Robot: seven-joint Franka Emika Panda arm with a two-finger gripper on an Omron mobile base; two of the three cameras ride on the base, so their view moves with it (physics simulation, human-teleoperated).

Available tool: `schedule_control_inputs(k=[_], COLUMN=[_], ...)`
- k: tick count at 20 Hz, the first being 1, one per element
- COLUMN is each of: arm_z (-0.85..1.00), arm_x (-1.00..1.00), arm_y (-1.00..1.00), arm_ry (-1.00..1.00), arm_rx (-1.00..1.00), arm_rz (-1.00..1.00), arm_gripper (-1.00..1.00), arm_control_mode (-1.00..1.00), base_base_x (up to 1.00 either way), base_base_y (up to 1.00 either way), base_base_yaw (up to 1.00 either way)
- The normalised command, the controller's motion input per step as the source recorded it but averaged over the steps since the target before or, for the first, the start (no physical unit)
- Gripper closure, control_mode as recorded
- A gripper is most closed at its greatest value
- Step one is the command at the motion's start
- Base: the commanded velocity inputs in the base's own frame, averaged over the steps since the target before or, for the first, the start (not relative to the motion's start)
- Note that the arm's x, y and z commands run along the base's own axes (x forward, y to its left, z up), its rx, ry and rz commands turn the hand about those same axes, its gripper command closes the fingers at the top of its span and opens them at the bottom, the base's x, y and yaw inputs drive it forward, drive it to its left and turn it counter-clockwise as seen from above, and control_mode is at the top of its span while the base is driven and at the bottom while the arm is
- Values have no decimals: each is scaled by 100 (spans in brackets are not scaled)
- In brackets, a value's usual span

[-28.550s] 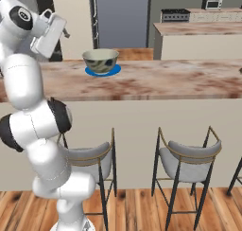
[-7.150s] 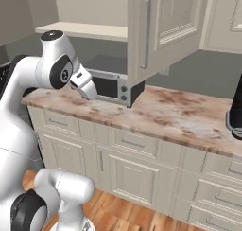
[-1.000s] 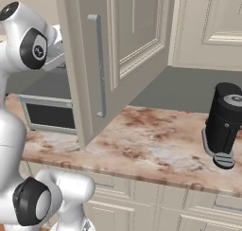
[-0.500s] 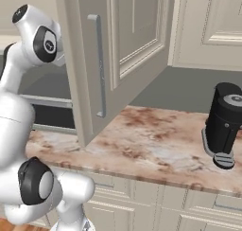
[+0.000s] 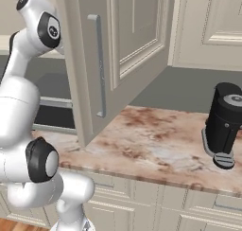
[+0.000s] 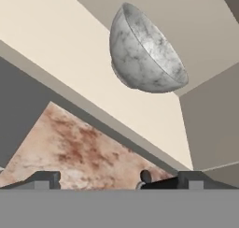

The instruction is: Move the bowls from the cabinet to the plates on the dining table.

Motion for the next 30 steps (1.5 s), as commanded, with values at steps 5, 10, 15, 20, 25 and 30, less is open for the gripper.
schedule_control_inputs(k=[5,10,15,20,25,30], arm_z=[18,4,0,-4,-2,-12], arm_x=[36,42,45,39,41,37], arm_y=[0,0,0,0,-6,-7], arm_ry=[3,4,7,7,6,5], arm_rx=[6,0,0,0,0,-6], arm_rz=[0,2,5,5,5,5], arm_gripper=[-100,-100,-100,-100,-100,-100], arm_control_mode=[-100,-100,-100,-100,-100,-100], base_base_x=[0,0,0,0,0,0], base_base_y=[0,0,0,0,0,0], base_base_yaw=[0,0,0,0,0,0])
